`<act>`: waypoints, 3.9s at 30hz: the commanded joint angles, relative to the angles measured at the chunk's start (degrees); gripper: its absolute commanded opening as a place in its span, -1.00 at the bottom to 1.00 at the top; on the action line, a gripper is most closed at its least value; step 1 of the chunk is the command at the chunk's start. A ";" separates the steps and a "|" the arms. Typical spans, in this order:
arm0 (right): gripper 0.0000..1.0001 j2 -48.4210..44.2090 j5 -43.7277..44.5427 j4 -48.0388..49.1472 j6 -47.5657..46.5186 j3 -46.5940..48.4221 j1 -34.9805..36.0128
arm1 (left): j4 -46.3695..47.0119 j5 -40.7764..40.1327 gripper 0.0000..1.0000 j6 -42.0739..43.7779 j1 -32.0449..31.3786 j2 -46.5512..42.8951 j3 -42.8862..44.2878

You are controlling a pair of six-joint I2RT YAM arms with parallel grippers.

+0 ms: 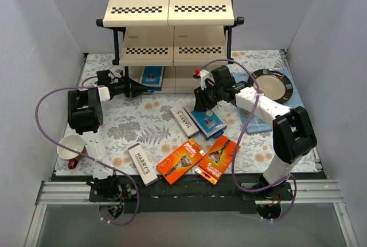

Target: Place and organize the shaving razors onto the shelf

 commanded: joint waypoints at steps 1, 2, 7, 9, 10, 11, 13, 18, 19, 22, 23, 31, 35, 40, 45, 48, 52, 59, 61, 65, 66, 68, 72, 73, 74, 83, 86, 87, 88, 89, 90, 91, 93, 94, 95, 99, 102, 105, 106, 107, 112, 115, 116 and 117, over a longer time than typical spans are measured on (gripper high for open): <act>0.25 -5.99 7.58 -4.70 -4.66 -2.44 -0.22 | -5.22 0.04 -0.25 2.31 0.62 -14.36 -6.00; 0.36 -6.61 8.98 -4.62 -5.27 -3.40 -0.31 | -7.15 -1.09 -0.06 4.23 0.80 -16.39 -8.97; 0.37 -9.16 13.48 -3.74 -6.24 -7.98 -0.22 | -12.70 -2.77 0.15 8.03 -0.08 -29.03 -20.58; 0.36 -9.34 12.61 -3.39 -6.68 -8.77 -0.22 | -13.40 -3.39 0.17 10.38 -1.22 -31.60 -25.67; 0.33 -9.17 12.17 -3.39 -7.12 -8.95 -0.22 | -13.84 -3.91 0.18 11.53 -3.14 -33.96 -26.75; 0.32 -9.08 11.99 -3.56 -7.47 -9.04 -0.22 | -14.11 -4.61 0.18 12.59 -4.46 -35.03 -27.97; 0.32 -9.34 14.00 -3.47 -7.65 -9.04 -0.31 | -14.11 -7.60 0.19 15.49 -10.41 -36.96 -29.48; 0.32 -12.41 16.46 -3.82 -6.16 -9.65 -2.77 | -15.86 -16.47 0.08 20.68 -21.69 -36.54 -25.10; 0.32 -13.03 16.90 -3.74 -5.20 -10.00 -3.21 | -16.21 -16.83 -0.07 21.21 -23.53 -35.58 -23.09; 0.32 -15.66 17.52 -2.60 -3.96 -11.76 -4.70 | -16.31 -16.49 -0.25 20.34 -26.08 -30.40 -18.96; 0.32 -16.37 17.44 -2.33 -3.61 -12.81 -5.40 | -15.87 -16.57 -0.31 20.16 -26.79 -29.43 -17.98; 0.32 -21.20 13.92 -1.63 -0.36 -15.63 -7.69 | -18.76 -20.79 -0.90 27.36 -35.93 -17.13 -6.64; 0.32 -22.35 13.31 -1.02 -0.18 -16.16 -8.31 | -20.69 -25.96 -0.94 29.21 -38.22 -13.86 -4.70; 0.31 -22.88 11.64 -0.66 -0.62 -17.47 -8.48 | -24.30 -31.68 -1.00 33.07 -38.31 -12.89 -6.89; 0.31 -23.58 11.28 -0.13 -1.59 -18.97 -8.40 | -27.46 -36.16 -1.00 35.80 -34.46 -17.80 -12.86; 0.31 -23.75 11.28 -0.31 -1.85 -20.28 -8.48 | -28.52 -37.66 -1.00 36.85 -30.25 -21.50 -17.78; 0.31 -22.97 11.55 -0.13 -1.76 -21.17 -8.48 | -31.24 -40.38 -1.00 38.87 -24.00 -25.54 -20.95; 0.32 -20.68 13.12 0.13 -2.38 -20.64 -8.48 | -33.10 -43.39 -1.00 42.05 -19.42 -35.02 -22.28; 0.36 -20.51 13.92 0.13 -2.20 -20.73 -8.40 | -31.26 -39.53 -0.63 39.24 -19.50 -38.27 -22.01; 0.97 -20.24 17.70 -0.05 -1.41 -21.25 -8.40 | -28.44 -31.61 -0.21 38.26 -24.67 -40.13 -19.99; 0.97 -19.89 17.61 -0.22 -1.58 -21.52 -8.40 | -27.30 -30.47 -0.17 38.26 -28.17 -40.49 -19.99; 0.97 -18.84 16.83 -0.31 -1.23 -21.61 -8.40 | -23.44 -28.89 -0.03 36.69 -31.18 -40.32 -20.16; 0.95 -16.47 10.68 -0.22 -0.27 -21.34 -8.48 | -16.85 -22.82 0.06 28.62 -35.14 -37.25 -21.92; 0.95 -15.76 9.71 0.04 0.17 -21.17 -8.40 | -14.31 -22.81 0.03 25.90 -35.50 -36.98 -23.31; 0.96 -14.54 8.22 0.30 0.69 -20.73 -8.40 | -13.41 -22.90 -0.04 24.92 -35.76 -36.63 -23.76; 0.93 -9.96 7.16 2.95 4.56 -20.02 -8.31 | -0.15 -35.19 -0.14 12.35 -39.63 -32.93 -29.47; 0.90 -8.91 4.27 3.20 5.53 -20.72 -8.22 | 3.03 -36.78 -0.16 9.88 -40.68 -31.45 -31.06; 0.90 -8.64 3.47 3.55 5.79 -20.99 -8.22 | 2.60 -37.66 -0.16 9.62 -40.86 -30.74 -30.45; 0.90 -8.38 2.76 3.91 6.41 -21.08 -7.78 | 0.94 -38.19 -0.16 9.35 -40.95 -30.21 -30.01; 0.90 -7.85 1.54 4.17 6.67 -20.99 -7.61 | 0.22 -38.28 -0.16 9.17 -40.86 -28.90 -29.66; 0.89 -7.59 0.83 5.13 6.94 -20.90 -7.43 | -0.22 -38.46 -0.16 8.91 -40.95 -28.37 -28.87; 0.89 -7.41 0.21 5.40 7.55 -20.47 -6.99 | -0.40 -38.28 -0.15 8.39 -40.95 -27.93 -28.78; 0.89 -6.80 -1.28 6.54 8.25 -19.85 -6.55 | 0.74 -37.58 -0.13 7.86 -40.95 -26.44 -28.69; 0.90 -6.53 -1.72 6.98 8.69 -19.68 -6.38 | 1.88 -37.49 -0.12 7.59 -40.95 -25.99 -28.43; 0.89 -6.01 -2.68 7.33 9.74 -19.15 -6.11 | 2.15 -37.58 -0.11 7.76 -40.86 -25.64 -28.08; 0.89 -4.68 -3.57 8.22 11.07 -17.74 -5.85 | -0.47 -39.33 -0.10 8.64 -40.86 -24.14 -24.83; 0.90 -5.65 -0.68 6.73 10.98 -17.04 -6.02 | -7.50 -40.92 -0.06 10.14 -40.34 -25.81 -22.63; 0.90 -8.10 1.26 5.06 11.77 -18.17 -6.55 | -10.33 -39.96 -0.01 10.40 -39.20 -29.23 -24.46; 0.90 -8.89 2.39 4.18 12.30 -18.35 -6.72 | -9.63 -39.60 0.00 10.58 -39.02 -31.24 -25.52; 0.90 -10.47 5.63 2.61 12.47 -18.70 -6.73 | -9.02 -38.30 0.01 10.93 -38.93 -32.13 -26.48; 0.86 -14.87 8.04 -0.66 12.13 -20.20 -8.57 | -6.21 -31.97 0.00 15.23 -38.75 -36.09 -32.64; 0.60 -16.89 1.46 1.00 11.16 -21.77 -8.75 | -6.29 -28.53 -0.01 19.45 -38.84 -36.89 -33.61; 0.47 -17.16 -1.43 1.62 10.90 -22.30 -8.83 | -6.20 -28.00 -0.01 20.59 -38.84 -36.89 -33.44; 0.41 -17.34 -2.94 3.36 10.98 -23.01 -8.83 | -6.11 -26.09 -0.01 21.90 -38.84 -36.28 -33.17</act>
